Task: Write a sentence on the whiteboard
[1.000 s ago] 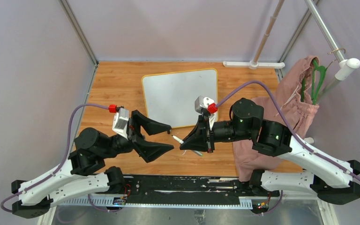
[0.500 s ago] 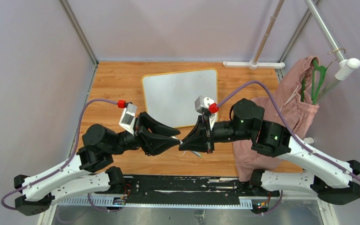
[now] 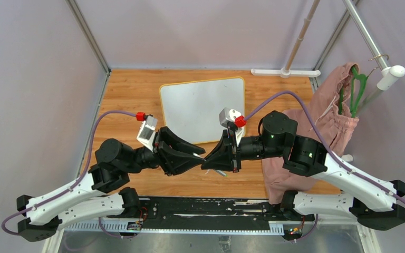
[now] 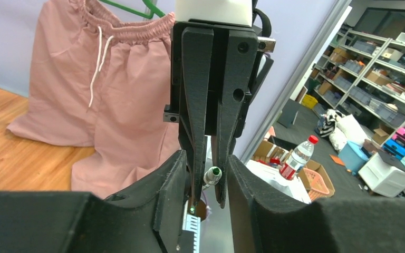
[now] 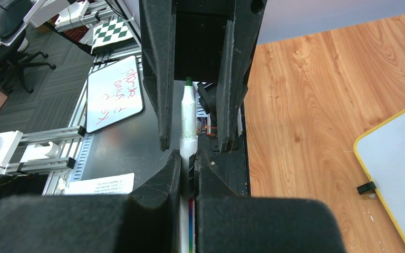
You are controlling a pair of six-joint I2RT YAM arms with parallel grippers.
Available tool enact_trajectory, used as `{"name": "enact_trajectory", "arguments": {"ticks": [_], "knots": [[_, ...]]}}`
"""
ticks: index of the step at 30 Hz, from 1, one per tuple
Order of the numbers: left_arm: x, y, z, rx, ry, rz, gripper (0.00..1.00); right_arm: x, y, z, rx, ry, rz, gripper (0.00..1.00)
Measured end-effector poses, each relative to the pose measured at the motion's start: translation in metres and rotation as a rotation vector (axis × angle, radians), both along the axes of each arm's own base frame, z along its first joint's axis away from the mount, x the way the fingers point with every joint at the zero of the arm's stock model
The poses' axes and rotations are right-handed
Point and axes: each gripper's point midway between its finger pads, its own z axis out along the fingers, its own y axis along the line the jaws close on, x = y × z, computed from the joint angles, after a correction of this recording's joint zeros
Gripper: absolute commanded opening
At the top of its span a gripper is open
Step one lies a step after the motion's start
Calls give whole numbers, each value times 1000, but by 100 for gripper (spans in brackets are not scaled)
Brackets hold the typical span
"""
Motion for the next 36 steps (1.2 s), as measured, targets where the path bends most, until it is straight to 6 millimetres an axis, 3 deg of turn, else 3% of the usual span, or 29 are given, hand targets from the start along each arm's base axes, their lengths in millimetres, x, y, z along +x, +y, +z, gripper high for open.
{"name": "enact_trajectory", "arguments": {"ticks": [3, 7, 9, 13, 16, 19, 26, 29, 36], "knots": [[-1, -3, -3, 10, 5, -12, 37, 0, 0, 0, 0, 0, 0, 0], [-2, -4, -3, 11, 15, -24, 16, 0, 0, -1, -2, 1, 0, 0], [-3, -4, -3, 9, 16, -27, 0, 1, 0, -1, -2, 1, -2, 0], [-2, -3, -2, 5, 10, -20, 0, 2, 0, -1, -3, 12, -12, 4], [-1, 0, 2, -8, 14, -6, 0, 2, 1, 0, 2, 16, -16, 40], [7, 6, 7, -38, 32, 48, 0, 2, 0, 2, 19, 14, -16, 56], [22, 36, 38, -220, 69, 179, 0, 9, -14, 16, 151, -19, -102, 72], [29, 46, 55, -319, 92, 217, 0, 17, -19, 26, 247, -31, -161, 73], [38, 49, 61, -434, 154, 229, 0, 33, -13, 56, 403, -14, -242, 72]]}}
